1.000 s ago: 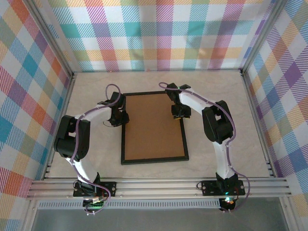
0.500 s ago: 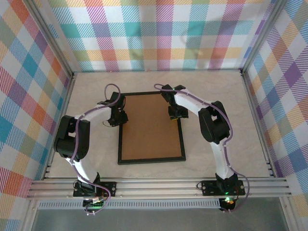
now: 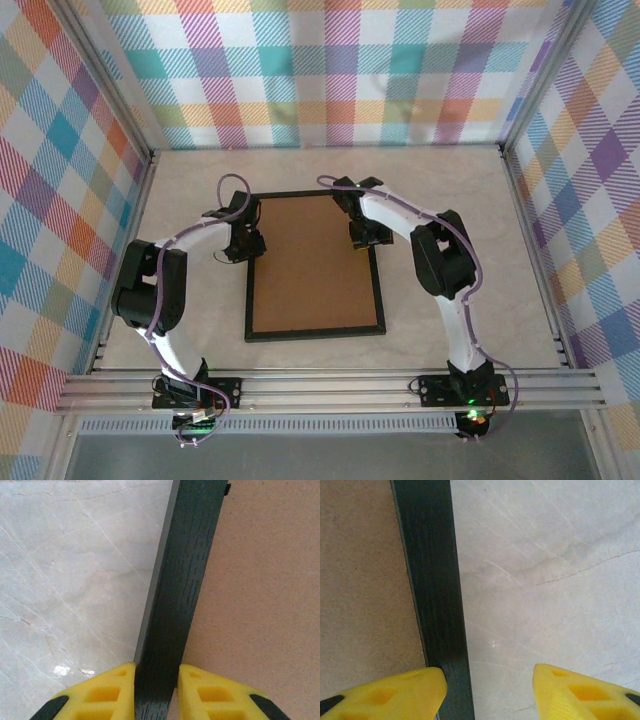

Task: Put the photo into the frame

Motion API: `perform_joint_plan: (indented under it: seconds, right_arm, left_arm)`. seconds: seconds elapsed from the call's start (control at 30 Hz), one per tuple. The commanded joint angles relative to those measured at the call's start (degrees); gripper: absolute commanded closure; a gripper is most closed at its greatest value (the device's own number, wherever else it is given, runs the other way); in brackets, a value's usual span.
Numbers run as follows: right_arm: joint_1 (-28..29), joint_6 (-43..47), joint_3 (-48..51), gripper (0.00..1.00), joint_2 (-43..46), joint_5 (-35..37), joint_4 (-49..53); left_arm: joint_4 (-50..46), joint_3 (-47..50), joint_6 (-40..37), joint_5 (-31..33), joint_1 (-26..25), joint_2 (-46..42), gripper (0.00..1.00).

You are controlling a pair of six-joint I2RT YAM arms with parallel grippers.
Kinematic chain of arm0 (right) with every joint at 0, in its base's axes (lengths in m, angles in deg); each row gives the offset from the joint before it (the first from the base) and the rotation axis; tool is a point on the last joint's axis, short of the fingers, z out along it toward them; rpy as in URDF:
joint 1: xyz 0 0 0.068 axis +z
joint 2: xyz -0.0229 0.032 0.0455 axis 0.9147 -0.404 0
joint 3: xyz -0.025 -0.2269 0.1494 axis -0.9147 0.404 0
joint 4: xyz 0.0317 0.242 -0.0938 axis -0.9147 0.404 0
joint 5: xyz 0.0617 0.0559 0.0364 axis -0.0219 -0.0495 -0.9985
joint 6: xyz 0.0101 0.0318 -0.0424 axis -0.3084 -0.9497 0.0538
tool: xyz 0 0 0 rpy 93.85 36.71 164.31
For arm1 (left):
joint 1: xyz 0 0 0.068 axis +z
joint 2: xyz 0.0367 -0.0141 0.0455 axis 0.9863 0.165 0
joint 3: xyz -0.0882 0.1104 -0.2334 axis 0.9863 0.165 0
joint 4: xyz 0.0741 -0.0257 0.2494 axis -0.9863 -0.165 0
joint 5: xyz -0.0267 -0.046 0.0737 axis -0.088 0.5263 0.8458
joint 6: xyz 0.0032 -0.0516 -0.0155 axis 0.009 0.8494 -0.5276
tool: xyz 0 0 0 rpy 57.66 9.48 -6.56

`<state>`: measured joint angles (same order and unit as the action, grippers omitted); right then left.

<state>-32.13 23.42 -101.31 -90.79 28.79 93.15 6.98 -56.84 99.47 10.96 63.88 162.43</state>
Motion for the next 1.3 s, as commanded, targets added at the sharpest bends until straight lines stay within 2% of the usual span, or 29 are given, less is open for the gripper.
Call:
perform_joint_plan:
  seconds: [0.0, 0.13, 0.27, 0.47, 0.73, 1.0, 1.13, 1.27]
  right_arm:
    - [3.2, 3.7, 4.6, 0.43, -3.6, -26.5, -7.2]
    - [-1.8, 7.2, 7.2, 0.43, 0.8, -25.5, -6.7]
    - [-7.7, 9.1, 12.3, 0.43, 5.2, -30.8, -10.3]
    - [-11.2, 10.9, 15.2, 0.42, 8.8, -35.5, -13.2]
    - [-13.0, 11.2, 15.0, 0.42, 12.4, -23.6, -9.7]
    - [-13.2, 10.6, 17.0, 0.43, 11.5, -26.5, -12.0]
    - [-13.2, 9.6, 18.1, 0.43, 10.7, -24.7, -12.7]
    - [-13.5, 8.9, 19.2, 0.43, 14.1, -21.5, -13.4]
  left_arm:
    - [0.1, 1.0, 0.5, -8.6, -2.8, 1.2, 0.77]
    - [-0.7, 1.0, -0.4, -8.4, -2.0, 0.8, 0.77]
    - [-1.1, 1.1, -0.7, -8.2, -1.4, 0.2, 0.77]
    - [-1.8, 0.7, -1.1, -7.7, -1.0, 0.0, 0.77]
    - [-2.4, 0.7, -1.1, -6.8, -0.9, -0.5, 0.77]
    - [-2.1, 0.7, -0.9, -7.2, -0.8, -0.2, 0.76]
    - [-2.4, 0.7, -1.0, -7.0, -0.8, -0.5, 0.77]
    - [-2.7, 0.8, -1.2, -6.7, -0.8, -0.7, 0.76]
